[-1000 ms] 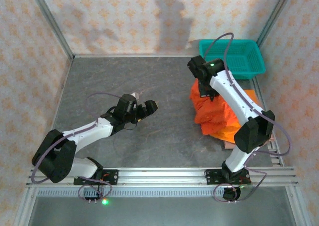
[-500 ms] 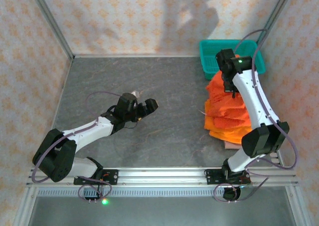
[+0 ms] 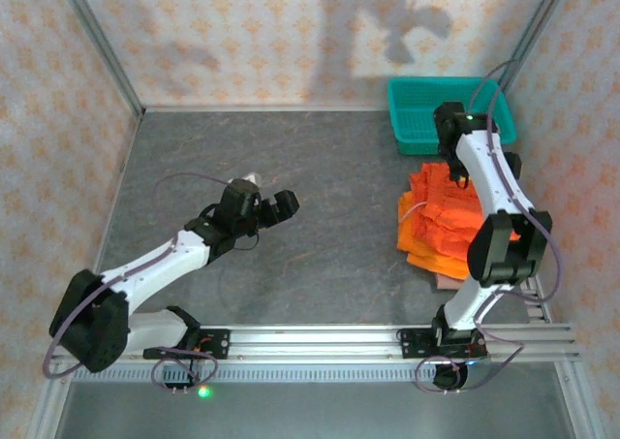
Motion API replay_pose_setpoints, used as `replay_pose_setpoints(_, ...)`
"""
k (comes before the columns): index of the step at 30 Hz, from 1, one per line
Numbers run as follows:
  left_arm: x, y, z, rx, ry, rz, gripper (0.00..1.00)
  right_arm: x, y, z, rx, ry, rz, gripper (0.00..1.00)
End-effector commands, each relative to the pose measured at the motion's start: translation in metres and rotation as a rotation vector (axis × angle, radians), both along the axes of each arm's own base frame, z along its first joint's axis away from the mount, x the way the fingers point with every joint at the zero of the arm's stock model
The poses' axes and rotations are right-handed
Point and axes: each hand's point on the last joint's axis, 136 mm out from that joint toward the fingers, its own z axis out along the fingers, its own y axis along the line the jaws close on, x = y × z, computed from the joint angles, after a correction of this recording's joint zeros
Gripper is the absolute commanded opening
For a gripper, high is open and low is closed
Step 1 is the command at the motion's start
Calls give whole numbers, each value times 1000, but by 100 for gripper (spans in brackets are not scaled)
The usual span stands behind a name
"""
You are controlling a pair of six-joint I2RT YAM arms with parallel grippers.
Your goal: Fold and stack the shorts
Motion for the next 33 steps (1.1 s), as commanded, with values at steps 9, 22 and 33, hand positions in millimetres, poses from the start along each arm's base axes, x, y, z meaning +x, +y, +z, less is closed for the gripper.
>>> replay_pose_setpoints(9,-2,64,46,220,-167,173,100,7,158,-43,997,-311,156,100)
replay_pose_setpoints(22,-12,115,58,404,-224,337,100,-45,178,-161,1159,-28,-45,100)
replay_pose_setpoints(33,-15,184,80,799,-365,533,100,2,120,5,764,-693,298,99)
